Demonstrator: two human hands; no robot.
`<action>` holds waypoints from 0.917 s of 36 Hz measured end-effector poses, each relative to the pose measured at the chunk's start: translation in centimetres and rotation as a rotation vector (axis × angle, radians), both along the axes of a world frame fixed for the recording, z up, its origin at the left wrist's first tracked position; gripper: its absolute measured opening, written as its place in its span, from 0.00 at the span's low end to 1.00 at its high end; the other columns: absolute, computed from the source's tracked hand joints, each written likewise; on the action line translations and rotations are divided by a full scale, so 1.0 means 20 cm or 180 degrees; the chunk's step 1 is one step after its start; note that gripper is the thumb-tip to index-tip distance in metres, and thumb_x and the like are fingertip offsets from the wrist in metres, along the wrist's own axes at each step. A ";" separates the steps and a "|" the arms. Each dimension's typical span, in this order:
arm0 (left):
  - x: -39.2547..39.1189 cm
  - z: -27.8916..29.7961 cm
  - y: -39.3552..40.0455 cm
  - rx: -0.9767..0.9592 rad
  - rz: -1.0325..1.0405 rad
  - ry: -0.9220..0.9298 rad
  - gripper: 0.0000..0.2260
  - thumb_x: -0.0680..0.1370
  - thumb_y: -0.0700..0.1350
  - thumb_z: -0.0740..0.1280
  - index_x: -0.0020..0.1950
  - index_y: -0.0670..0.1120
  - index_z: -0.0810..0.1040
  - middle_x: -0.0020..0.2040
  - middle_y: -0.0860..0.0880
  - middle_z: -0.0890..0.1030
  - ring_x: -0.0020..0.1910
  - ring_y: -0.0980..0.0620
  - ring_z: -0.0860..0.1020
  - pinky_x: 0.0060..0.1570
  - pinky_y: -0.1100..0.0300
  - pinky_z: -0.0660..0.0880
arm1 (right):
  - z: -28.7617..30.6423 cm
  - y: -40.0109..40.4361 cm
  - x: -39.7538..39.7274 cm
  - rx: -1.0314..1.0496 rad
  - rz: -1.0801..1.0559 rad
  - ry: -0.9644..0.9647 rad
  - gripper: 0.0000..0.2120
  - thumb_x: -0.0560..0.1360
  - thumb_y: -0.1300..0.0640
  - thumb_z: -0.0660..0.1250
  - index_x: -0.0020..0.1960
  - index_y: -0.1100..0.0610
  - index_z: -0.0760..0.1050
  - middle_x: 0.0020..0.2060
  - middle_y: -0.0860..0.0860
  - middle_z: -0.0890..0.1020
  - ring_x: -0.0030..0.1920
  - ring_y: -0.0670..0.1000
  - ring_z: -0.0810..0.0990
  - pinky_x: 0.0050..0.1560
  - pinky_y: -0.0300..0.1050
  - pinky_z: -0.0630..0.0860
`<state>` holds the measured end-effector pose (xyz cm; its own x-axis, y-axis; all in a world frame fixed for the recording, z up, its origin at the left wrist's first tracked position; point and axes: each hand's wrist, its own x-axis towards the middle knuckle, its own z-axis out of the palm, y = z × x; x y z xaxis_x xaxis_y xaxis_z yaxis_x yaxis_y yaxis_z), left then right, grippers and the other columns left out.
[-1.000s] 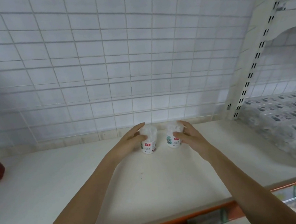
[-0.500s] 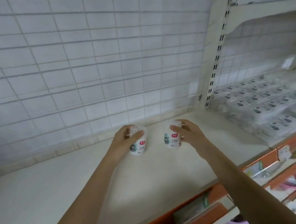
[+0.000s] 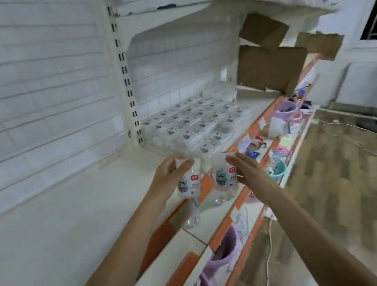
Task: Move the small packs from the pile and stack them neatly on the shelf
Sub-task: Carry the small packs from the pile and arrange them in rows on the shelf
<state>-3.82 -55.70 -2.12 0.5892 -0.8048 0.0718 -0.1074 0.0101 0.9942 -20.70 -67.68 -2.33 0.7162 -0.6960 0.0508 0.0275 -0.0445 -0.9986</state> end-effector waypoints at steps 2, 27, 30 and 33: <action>-0.14 -0.02 -0.17 0.0047 -0.0146 0.0074 0.07 0.73 0.49 0.69 0.48 0.48 0.76 0.43 0.51 0.80 0.44 0.53 0.79 0.46 0.59 0.74 | -0.02 -0.13 -0.16 -0.0008 -0.0207 0.0020 0.08 0.78 0.55 0.61 0.53 0.58 0.75 0.39 0.49 0.82 0.38 0.44 0.82 0.37 0.35 0.76; -1.01 -0.35 -1.54 0.0603 -0.0911 0.0497 0.39 0.54 0.65 0.69 0.59 0.44 0.73 0.51 0.47 0.78 0.52 0.47 0.77 0.51 0.53 0.73 | -0.39 -1.25 -1.23 0.0269 -0.1052 0.0231 0.13 0.77 0.49 0.62 0.55 0.55 0.77 0.40 0.50 0.84 0.40 0.49 0.83 0.36 0.38 0.76; -0.98 -0.37 -1.69 0.0618 -0.0926 0.0439 0.38 0.55 0.65 0.69 0.59 0.46 0.73 0.52 0.47 0.78 0.52 0.49 0.77 0.43 0.60 0.73 | -0.40 -1.41 -1.20 0.0208 -0.1037 0.0239 0.15 0.75 0.46 0.65 0.55 0.55 0.77 0.41 0.51 0.84 0.41 0.51 0.83 0.37 0.40 0.76; -0.94 -0.36 -1.87 0.0516 -0.0879 0.0429 0.37 0.55 0.66 0.69 0.58 0.48 0.74 0.52 0.50 0.79 0.50 0.53 0.78 0.41 0.62 0.72 | -0.39 -1.60 -1.13 0.0197 -0.0955 0.0159 0.11 0.77 0.52 0.60 0.54 0.56 0.76 0.39 0.49 0.85 0.40 0.49 0.84 0.35 0.38 0.77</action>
